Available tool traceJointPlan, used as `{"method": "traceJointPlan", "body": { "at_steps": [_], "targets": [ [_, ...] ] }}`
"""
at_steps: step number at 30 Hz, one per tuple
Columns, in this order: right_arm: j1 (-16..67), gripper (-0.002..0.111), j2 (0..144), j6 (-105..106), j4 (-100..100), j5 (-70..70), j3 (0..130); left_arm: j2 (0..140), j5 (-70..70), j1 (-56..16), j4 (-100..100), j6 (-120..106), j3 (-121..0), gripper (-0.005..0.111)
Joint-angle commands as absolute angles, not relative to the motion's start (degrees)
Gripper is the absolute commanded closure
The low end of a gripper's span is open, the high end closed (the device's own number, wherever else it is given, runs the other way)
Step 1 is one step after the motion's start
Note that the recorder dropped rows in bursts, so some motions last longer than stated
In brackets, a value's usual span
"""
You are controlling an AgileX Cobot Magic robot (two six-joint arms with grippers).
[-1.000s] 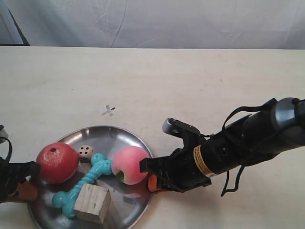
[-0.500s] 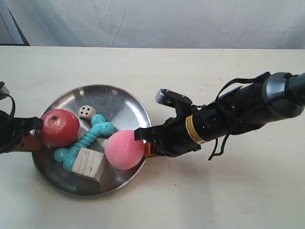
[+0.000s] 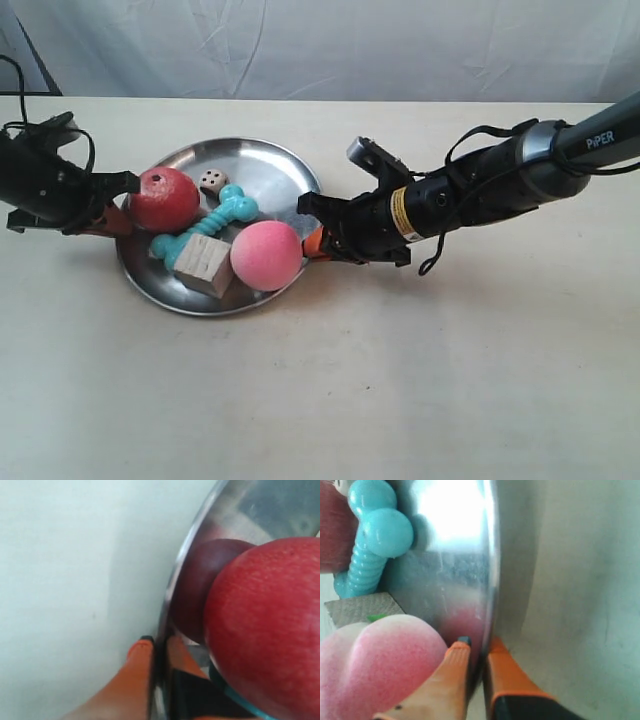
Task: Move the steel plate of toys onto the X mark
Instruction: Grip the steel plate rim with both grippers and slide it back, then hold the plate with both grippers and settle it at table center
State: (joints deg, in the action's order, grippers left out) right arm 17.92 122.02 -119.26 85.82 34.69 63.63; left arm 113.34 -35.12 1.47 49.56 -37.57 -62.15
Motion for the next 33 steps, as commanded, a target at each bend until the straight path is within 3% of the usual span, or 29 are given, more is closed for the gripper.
{"method": "traceJointPlan", "body": {
  "at_steps": [1,23,25,33],
  "targets": [
    [20.0,0.109,121.9,-121.3,86.2,39.6,65.9,115.8,-45.2,-2.4,55.3,-38.1,-64.6,0.107],
    [20.0,0.109,122.9,-121.3,91.3,42.2,65.9,116.0,-52.0,-2.4,47.8,-37.9,-64.6,0.107],
    [20.0,0.109,122.9,-121.3,91.8,42.1,65.9,116.0,-51.7,-2.4,47.4,-38.0,-64.6,0.103],
    [20.0,0.076,122.9,-121.3,92.2,40.8,65.9,116.0,-51.2,-2.4,45.1,-38.0,-64.6,0.071]
  ]
}}
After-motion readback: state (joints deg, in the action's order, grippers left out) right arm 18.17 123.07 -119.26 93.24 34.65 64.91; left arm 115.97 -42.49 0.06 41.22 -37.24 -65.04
